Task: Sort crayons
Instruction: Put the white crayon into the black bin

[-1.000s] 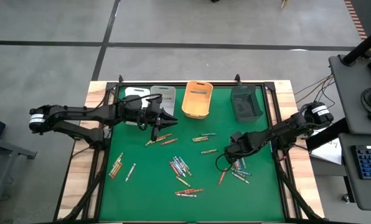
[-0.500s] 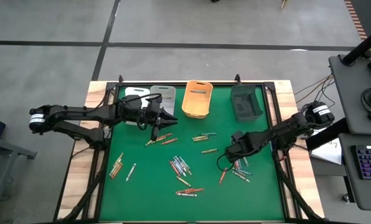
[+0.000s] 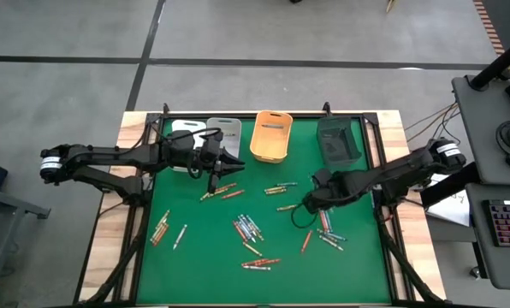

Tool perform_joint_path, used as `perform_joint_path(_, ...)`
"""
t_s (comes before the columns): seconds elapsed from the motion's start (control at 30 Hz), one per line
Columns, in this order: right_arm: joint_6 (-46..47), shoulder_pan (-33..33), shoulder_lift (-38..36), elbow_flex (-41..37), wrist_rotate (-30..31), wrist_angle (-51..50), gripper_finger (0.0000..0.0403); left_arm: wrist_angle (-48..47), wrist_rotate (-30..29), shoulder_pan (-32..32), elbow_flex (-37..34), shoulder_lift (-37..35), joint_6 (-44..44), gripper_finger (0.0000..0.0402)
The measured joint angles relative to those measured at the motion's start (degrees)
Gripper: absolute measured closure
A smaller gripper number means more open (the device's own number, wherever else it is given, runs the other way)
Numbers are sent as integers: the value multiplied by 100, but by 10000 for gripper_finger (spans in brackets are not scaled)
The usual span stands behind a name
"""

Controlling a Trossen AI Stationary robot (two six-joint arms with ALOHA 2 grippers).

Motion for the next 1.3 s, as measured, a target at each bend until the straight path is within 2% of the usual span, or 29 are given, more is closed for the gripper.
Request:
perform_joint_path(0.2,-1444,-626,0,1003,546,14,395,34,0,0,-1,0,1,345)
perform_joint_path(0.5,-3731,-2124,240,2181,561,-239,394,8,2,0,-1,0,0,345)
perform_joint_path(0.67,-4949,-3168,362,2314,556,-720,394,-9,2,0,-1,0,0,345)
perform_joint_path(0.9,-6960,-4341,379,1963,391,-659,394,-22,2,0,-1,0,0,345)
perform_joint_path(1.1,-7091,-5024,379,1697,100,-179,394,-33,2,0,-1,0,0,345)
perform_joint_path(1.3,-5589,-5637,409,1336,-254,-83,394,-71,2,0,-1,0,0,345)
